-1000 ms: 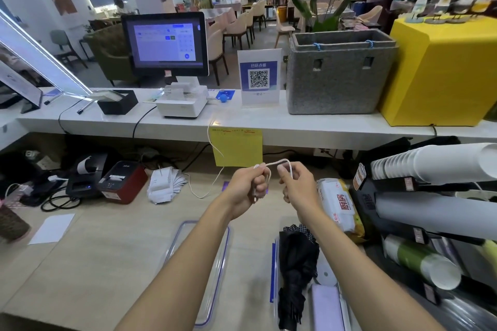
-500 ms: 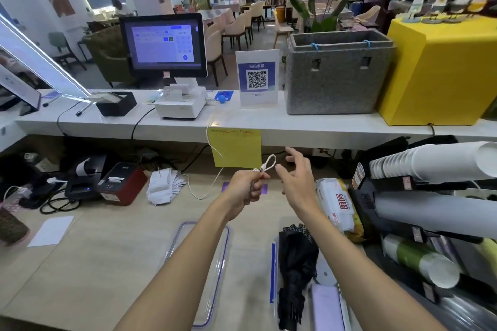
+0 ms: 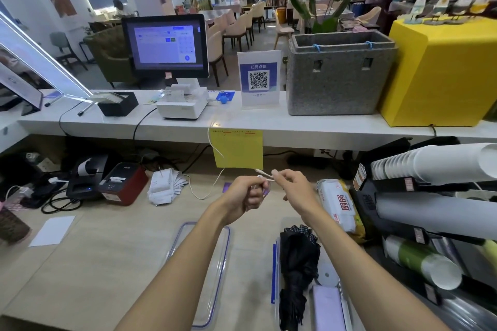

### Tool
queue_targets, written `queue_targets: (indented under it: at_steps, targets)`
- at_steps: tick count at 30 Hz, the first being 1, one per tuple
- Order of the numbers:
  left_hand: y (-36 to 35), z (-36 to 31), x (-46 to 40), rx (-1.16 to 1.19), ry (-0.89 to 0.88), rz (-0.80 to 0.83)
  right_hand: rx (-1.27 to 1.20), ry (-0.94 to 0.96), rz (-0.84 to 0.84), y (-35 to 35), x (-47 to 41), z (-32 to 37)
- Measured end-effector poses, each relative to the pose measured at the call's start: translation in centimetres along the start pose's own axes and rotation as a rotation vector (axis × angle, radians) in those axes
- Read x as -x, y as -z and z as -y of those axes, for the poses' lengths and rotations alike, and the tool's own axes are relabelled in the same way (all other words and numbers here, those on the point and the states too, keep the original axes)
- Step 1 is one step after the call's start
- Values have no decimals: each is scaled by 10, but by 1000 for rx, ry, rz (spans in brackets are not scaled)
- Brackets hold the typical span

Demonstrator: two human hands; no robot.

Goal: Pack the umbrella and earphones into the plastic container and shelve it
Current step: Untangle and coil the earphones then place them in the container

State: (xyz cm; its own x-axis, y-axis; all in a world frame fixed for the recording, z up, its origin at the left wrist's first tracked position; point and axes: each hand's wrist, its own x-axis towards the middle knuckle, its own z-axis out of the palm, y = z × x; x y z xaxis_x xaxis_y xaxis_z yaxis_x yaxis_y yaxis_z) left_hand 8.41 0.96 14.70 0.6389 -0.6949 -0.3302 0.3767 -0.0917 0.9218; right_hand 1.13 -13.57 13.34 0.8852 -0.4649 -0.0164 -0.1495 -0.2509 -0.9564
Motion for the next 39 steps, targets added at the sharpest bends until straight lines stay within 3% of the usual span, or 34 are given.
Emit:
queue_targets:
  at_steps: [6,12,15,20,25,32,37,39]
  targets:
    - [2,-7,-3,266,-50,-52,84,72,-10,-6,4,2]
    - [6,-3,-5,180,-61,-96,125,244,-246,-5,3,4]
    - [6,0,-7,218,-94,-166,145,146,-125,-4,3,4]
    - [0,4,-11,203,-179,-252,-104,14,-12,-10,6,3]
    - [-8,9,-9,201,-136,-193,5,60,-60,-15,10,-1]
    - [-3,9,-5,-13,-118,-414,122,43,-98,-32,14,5]
    - [1,0,-1,460,-23,-174,9,-57,-74,-35,12,3]
    - [-1,-2,-1,536,-45,-153,45,-54,-38,-39,12,3]
